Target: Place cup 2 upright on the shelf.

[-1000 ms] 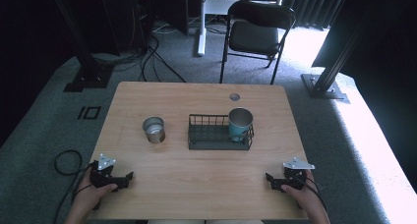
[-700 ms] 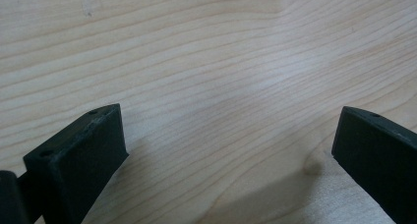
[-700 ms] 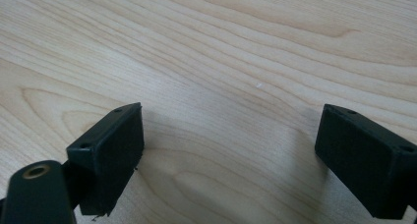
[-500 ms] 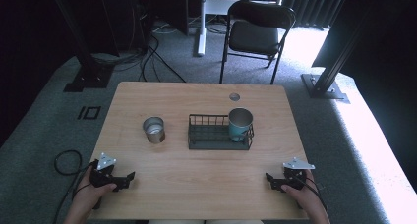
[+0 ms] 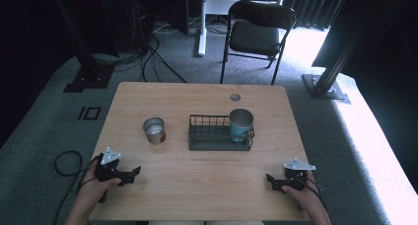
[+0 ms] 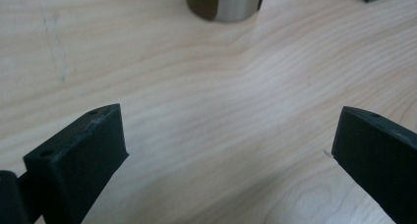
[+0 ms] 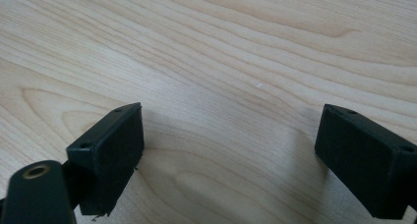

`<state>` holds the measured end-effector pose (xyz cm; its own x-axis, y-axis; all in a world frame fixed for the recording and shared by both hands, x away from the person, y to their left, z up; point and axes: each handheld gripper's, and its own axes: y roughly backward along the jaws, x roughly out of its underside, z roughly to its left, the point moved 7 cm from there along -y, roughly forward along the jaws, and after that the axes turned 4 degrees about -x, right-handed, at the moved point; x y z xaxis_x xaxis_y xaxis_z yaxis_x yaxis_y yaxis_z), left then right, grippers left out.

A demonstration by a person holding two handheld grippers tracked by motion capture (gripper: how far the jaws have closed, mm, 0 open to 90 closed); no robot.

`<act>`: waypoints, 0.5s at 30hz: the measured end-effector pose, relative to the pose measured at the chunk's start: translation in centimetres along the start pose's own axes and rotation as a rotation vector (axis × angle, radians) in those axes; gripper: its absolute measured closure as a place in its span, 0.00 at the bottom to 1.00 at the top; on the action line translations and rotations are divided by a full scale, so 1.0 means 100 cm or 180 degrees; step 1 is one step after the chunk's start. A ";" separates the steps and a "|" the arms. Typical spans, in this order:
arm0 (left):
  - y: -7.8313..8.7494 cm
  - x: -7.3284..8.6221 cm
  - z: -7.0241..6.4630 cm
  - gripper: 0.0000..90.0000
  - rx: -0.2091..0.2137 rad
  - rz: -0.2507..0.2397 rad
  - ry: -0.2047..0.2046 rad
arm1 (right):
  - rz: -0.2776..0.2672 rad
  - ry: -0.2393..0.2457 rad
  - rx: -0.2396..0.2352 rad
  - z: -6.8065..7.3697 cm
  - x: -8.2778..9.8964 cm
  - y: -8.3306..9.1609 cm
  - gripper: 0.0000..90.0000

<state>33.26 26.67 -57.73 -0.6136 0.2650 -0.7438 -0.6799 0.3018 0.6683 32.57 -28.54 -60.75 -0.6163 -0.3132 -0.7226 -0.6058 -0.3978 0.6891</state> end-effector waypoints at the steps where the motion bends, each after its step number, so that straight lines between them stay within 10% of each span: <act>1: 0.000 0.000 0.000 0.00 0.0000 0.0000 0.0000 | 0.0000 0.0000 0.0000 0.000 0.000 0.000 0.12; 15: -0.011 -0.029 -0.007 0.00 0.0073 -0.0179 -0.0039 | -0.0001 -0.0001 0.0000 0.000 0.000 0.000 0.12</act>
<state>35.55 24.97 -56.26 -0.5697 0.2582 -0.7802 -0.7036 0.3373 0.6254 32.57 -28.54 -60.75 -0.6162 -0.3129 -0.7227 -0.6060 -0.3978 0.6889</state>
